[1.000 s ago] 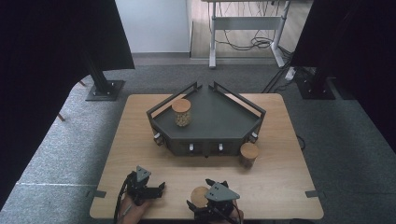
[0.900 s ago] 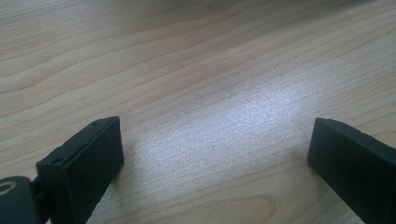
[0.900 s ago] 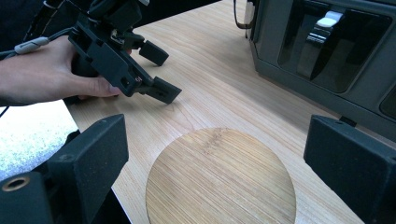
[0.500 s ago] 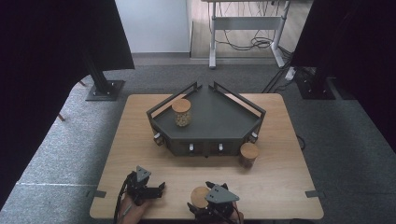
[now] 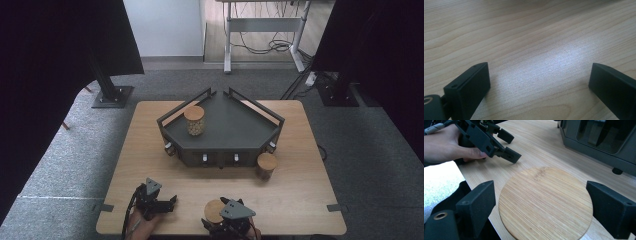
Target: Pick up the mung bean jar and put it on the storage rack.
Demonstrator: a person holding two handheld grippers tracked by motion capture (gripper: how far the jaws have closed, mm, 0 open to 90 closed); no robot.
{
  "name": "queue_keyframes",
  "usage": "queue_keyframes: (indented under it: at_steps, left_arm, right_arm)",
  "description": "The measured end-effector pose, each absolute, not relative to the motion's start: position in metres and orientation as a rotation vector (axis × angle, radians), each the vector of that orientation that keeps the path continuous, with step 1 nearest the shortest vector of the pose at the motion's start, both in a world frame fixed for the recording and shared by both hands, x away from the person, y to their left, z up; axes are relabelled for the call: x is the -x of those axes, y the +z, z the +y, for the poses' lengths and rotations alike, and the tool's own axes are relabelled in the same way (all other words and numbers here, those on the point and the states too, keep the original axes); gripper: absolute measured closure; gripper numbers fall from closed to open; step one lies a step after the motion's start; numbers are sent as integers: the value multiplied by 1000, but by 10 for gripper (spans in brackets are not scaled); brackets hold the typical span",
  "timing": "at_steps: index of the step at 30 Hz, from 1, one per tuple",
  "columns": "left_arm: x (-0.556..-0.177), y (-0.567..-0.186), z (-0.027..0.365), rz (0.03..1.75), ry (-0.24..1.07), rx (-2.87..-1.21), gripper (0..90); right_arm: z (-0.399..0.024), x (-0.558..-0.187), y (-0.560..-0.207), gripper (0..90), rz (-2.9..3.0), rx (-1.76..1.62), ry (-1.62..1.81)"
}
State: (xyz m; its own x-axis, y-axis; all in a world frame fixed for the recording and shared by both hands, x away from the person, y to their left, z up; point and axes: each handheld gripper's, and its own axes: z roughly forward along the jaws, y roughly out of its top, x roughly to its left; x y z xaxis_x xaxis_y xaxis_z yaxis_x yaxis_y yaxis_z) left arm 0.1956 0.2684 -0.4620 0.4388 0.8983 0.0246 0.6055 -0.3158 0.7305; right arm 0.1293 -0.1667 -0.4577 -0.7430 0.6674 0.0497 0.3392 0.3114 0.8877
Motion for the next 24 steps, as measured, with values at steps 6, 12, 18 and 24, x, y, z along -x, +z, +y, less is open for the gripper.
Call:
queue_keyframes:
  at_steps: [6,12,18,24]
  left_arm:
    - [-196,-462,268,1258,576,-2040,34]
    - [-196,-462,269,1257,576,-2040,34]
    - [-195,-462,268,1257,576,-2040,34]
    - [-195,-462,268,1258,576,-2040,34]
  right_arm:
    - [-167,-130,-459,147,2270,-915,1393]
    - [-165,-130,-460,185,2284,-925,1368]
    - [-166,-130,-460,212,2288,-937,1355]
    - [-162,-126,-458,234,2277,-930,1327]
